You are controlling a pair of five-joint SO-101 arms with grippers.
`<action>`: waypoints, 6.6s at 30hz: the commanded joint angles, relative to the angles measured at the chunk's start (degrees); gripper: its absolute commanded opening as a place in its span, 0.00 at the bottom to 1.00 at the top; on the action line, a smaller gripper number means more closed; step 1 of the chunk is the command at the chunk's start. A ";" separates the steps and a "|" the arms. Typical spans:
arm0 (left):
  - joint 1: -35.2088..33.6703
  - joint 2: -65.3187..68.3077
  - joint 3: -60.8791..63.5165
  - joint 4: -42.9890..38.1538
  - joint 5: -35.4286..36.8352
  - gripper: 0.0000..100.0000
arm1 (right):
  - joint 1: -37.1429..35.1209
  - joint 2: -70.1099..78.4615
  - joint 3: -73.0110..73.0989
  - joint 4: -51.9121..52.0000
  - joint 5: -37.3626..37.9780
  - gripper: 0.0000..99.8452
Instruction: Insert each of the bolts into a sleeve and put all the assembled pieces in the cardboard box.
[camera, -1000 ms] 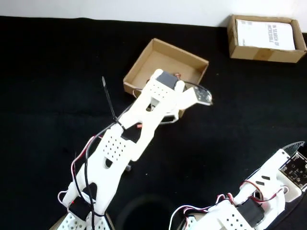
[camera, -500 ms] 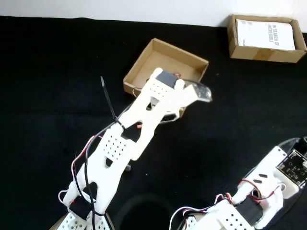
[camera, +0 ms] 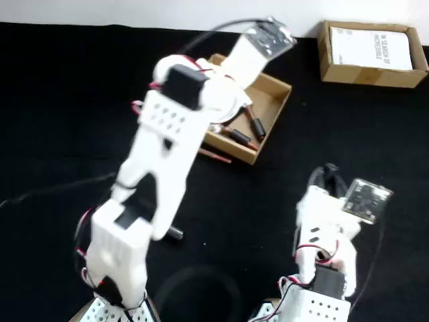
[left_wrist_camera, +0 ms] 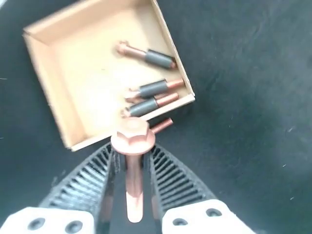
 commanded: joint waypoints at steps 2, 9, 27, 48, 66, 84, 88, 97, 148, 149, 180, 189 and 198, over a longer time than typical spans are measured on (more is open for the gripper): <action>0.13 -20.18 13.32 0.00 0.44 0.01 | -9.36 -0.40 -2.77 0.22 3.34 0.01; 3.56 -47.43 43.82 -2.73 0.35 0.01 | -20.44 -0.40 -2.77 0.22 3.96 0.01; 3.74 -88.92 118.46 -65.23 15.82 0.01 | -35.03 -0.48 -2.51 1.27 3.96 0.01; 3.30 -75.30 107.74 -81.49 35.52 0.01 | -32.48 -0.40 8.40 -17.45 3.52 0.01; 5.23 -71.43 104.57 -83.34 34.20 0.01 | -32.75 -0.48 8.40 -17.45 3.78 0.01; 7.25 -68.88 103.16 -85.45 34.20 0.01 | -32.84 -0.48 8.31 -17.71 3.78 0.01; 7.78 -68.88 103.25 -83.25 34.20 0.01 | -32.84 -0.48 8.31 -17.71 3.78 0.01; 7.52 -67.12 103.25 -81.58 34.29 0.01 | -32.66 -0.48 8.31 -17.80 3.78 0.01; 8.40 -66.95 103.25 -84.22 34.20 0.01 | -35.12 -0.48 8.31 -17.80 3.78 0.01; 8.40 -66.95 103.08 -84.22 34.20 0.01 | -35.12 -0.48 8.31 -17.80 3.78 0.01; 6.90 -62.02 95.34 -80.88 30.68 0.01 | -33.71 -0.48 7.43 -17.63 3.87 0.01; 6.29 -62.29 98.68 -80.53 30.86 0.01 | -32.48 -0.48 6.99 -17.54 3.87 0.01; 6.37 -62.02 99.47 -82.46 30.95 0.01 | -32.57 -0.48 6.11 -17.54 3.87 0.01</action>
